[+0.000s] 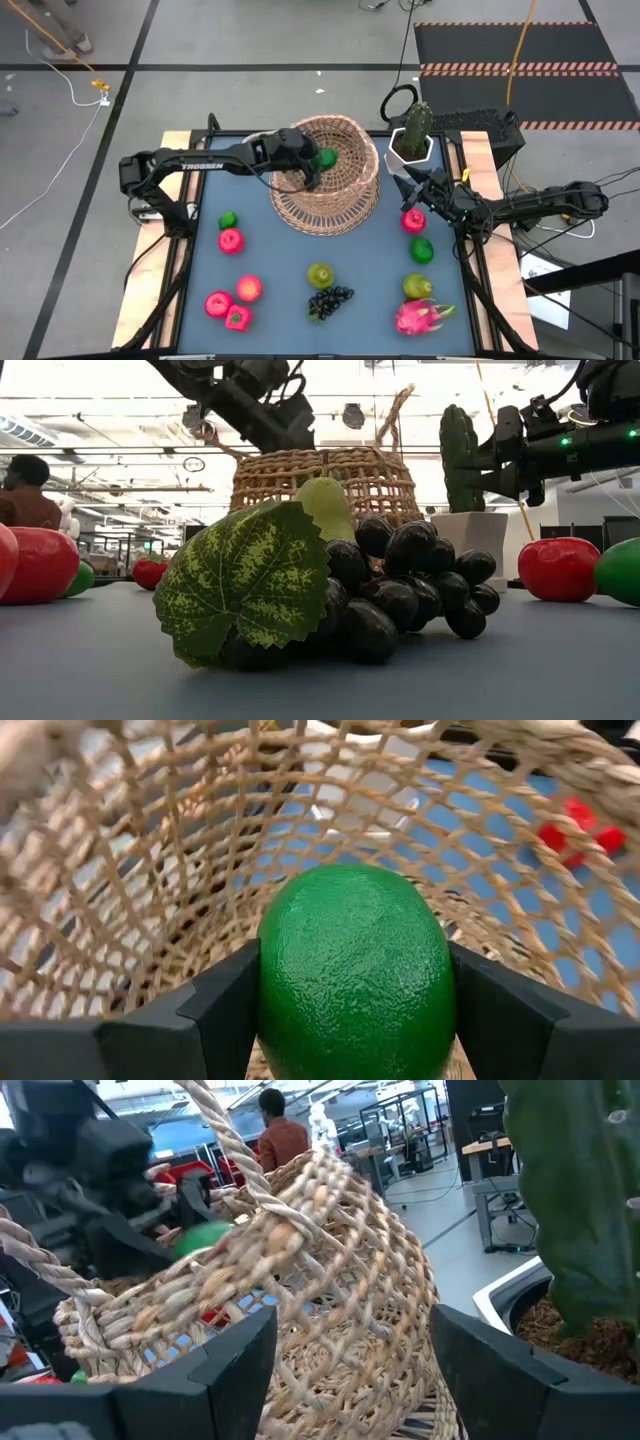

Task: Build produce basket
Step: Put the green lime into the brown basket, then put the red tomato into the brown basket

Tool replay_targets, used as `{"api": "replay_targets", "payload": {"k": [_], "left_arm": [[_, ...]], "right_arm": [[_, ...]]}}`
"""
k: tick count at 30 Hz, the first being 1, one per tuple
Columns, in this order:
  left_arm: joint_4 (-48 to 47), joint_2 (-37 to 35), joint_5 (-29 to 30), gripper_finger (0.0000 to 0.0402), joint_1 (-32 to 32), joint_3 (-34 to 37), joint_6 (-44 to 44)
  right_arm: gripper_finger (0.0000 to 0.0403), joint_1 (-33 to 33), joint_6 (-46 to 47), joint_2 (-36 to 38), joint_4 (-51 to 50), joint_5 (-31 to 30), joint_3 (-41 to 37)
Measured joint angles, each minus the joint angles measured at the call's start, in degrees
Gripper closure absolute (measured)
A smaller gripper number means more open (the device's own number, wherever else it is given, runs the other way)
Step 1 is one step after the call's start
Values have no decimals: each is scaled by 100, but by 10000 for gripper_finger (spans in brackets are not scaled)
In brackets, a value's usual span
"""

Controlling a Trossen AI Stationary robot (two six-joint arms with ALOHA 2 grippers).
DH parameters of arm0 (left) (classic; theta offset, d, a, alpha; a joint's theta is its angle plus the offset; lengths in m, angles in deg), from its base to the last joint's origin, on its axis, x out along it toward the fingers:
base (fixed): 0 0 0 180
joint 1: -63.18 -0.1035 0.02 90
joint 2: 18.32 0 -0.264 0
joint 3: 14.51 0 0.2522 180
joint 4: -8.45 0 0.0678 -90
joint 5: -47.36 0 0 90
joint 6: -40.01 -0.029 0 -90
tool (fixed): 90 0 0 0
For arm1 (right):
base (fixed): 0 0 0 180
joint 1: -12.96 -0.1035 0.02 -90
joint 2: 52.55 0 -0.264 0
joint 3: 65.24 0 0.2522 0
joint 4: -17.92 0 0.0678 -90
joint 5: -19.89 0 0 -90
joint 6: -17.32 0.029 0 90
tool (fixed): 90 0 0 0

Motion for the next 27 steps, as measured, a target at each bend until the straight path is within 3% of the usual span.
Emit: {"api": "replay_targets", "payload": {"k": [4, 11, 16, 22, 27], "left_arm": [[16, -9, 107, 102, 0, 0, 58], [28, -9, 153, 9, -22, 0, -37], [98, -282, 226, 33, 33, -14, 205], [-372, -1379, 454, 77, 112, -175, 564], [-856, -2307, 1290, 104, 192, -173, 222]], "right_arm": [[147, 0, 138, -2, -37, 6, 0], [147, 0, 240, -2, -35, 2, 0], [147, 0, 363, 0, -35, -3, 0], [147, 0, 361, 0, -77, -5, 0], [147, 0, 135, 0, -81, -3, 1]]}}
